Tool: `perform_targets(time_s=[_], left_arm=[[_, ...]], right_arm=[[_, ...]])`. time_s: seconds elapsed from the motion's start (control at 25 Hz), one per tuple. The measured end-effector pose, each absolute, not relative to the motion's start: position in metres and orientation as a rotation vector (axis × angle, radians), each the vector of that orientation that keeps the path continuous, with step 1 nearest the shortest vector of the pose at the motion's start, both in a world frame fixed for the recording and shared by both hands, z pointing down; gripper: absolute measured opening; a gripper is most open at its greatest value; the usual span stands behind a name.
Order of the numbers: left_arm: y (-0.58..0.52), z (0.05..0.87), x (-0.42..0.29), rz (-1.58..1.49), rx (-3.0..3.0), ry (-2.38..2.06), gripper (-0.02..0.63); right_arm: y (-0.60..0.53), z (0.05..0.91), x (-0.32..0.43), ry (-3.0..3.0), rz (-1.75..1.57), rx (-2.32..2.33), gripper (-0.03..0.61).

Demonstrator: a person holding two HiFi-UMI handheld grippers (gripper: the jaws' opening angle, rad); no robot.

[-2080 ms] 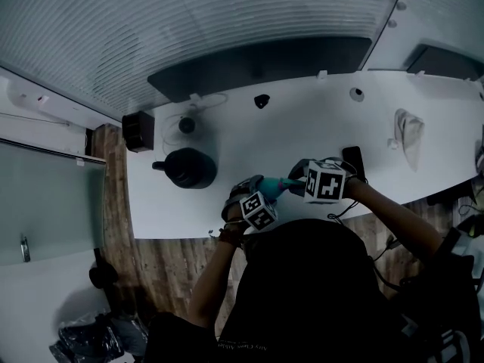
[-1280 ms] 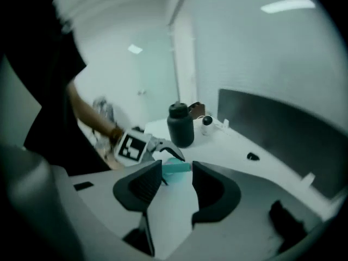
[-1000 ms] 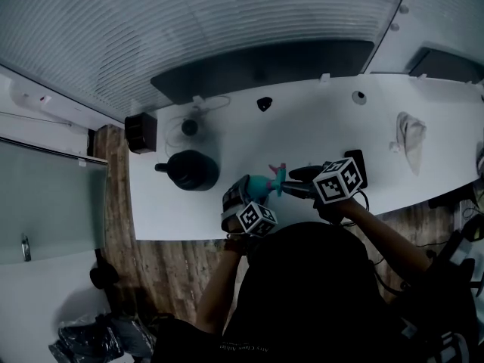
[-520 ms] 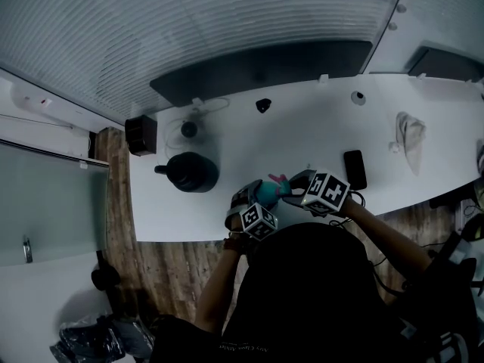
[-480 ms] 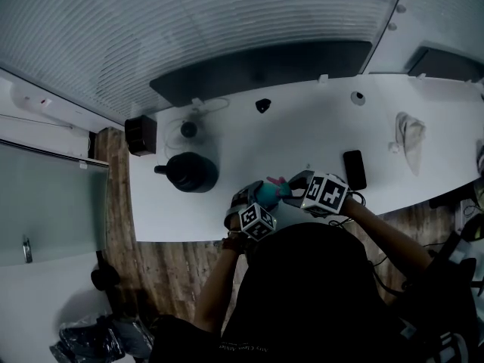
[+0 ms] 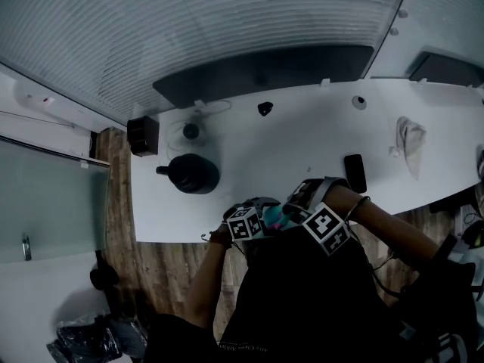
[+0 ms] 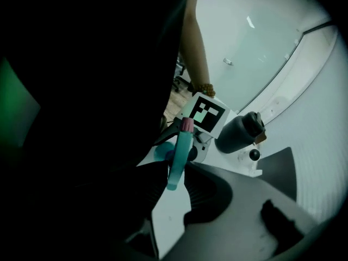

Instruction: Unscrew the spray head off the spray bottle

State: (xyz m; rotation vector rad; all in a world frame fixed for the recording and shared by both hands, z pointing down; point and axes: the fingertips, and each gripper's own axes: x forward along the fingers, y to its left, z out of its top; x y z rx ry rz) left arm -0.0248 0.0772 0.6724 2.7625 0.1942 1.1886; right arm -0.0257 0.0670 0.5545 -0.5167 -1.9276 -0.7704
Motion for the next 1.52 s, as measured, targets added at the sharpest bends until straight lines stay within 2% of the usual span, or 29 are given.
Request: perform_targets(time_s=[0.2, 0.32, 0.4, 0.52, 0.6, 0.76, 0.88, 0.96, 1.08, 1.28, 1.44, 1.52], left_arm=[[0.052, 0.67, -0.021, 1.034, 2.789, -0.091, 0.385], [0.029, 0.676, -0.034, 1.098, 2.788, -0.347, 0.385], [0.005, 0.68, -0.053, 1.276, 2.776, -0.61, 0.385], [-0.02, 0.679, -0.075, 1.513, 2.735, -0.917, 0.385], [-0.03, 0.675, -0.082, 1.606, 2.71, -1.03, 0.385], [-0.037, 0.672, -0.087, 1.718, 2.668, -1.104, 0.385], [-0.037, 0.675, -0.081, 1.777, 2.664, -1.073, 0.386], [-0.035, 0.679, -0.079, 1.804, 2.646, -1.045, 0.386], [-0.028, 0.685, -0.075, 1.794, 2.655, -0.932, 0.387], [0.002, 0.691, -0.055, 1.594, 2.673, -0.58, 0.387], [0.037, 0.7, -0.034, 1.399, 2.606, -0.199, 0.387], [0.056, 0.705, -0.028, 1.391, 2.589, -0.032, 0.387]], right_arm=[[0.037, 0.542, -0.022, -1.971, -0.752, -0.372, 0.096], [0.016, 0.534, -0.018, -2.084, -0.543, -0.216, 0.097], [0.005, 0.529, -0.022, -2.284, -0.076, -0.083, 0.097], [-0.007, 0.529, -0.025, -2.415, 0.969, 0.079, 0.097], [-0.014, 0.542, -0.018, -2.33, 1.412, 0.161, 0.097], [-0.014, 0.557, -0.015, -2.224, 1.723, 0.187, 0.097], [-0.01, 0.56, -0.021, -2.178, 1.824, 0.126, 0.097], [-0.008, 0.563, -0.023, -2.194, 1.729, 0.122, 0.095], [-0.001, 0.566, -0.021, -2.256, 1.379, 0.077, 0.089], [0.018, 0.561, -0.019, -2.258, 0.439, -0.092, 0.067], [0.031, 0.568, -0.015, -1.987, -0.385, -0.351, 0.061], [0.047, 0.573, -0.009, -1.843, -0.65, -0.542, 0.061]])
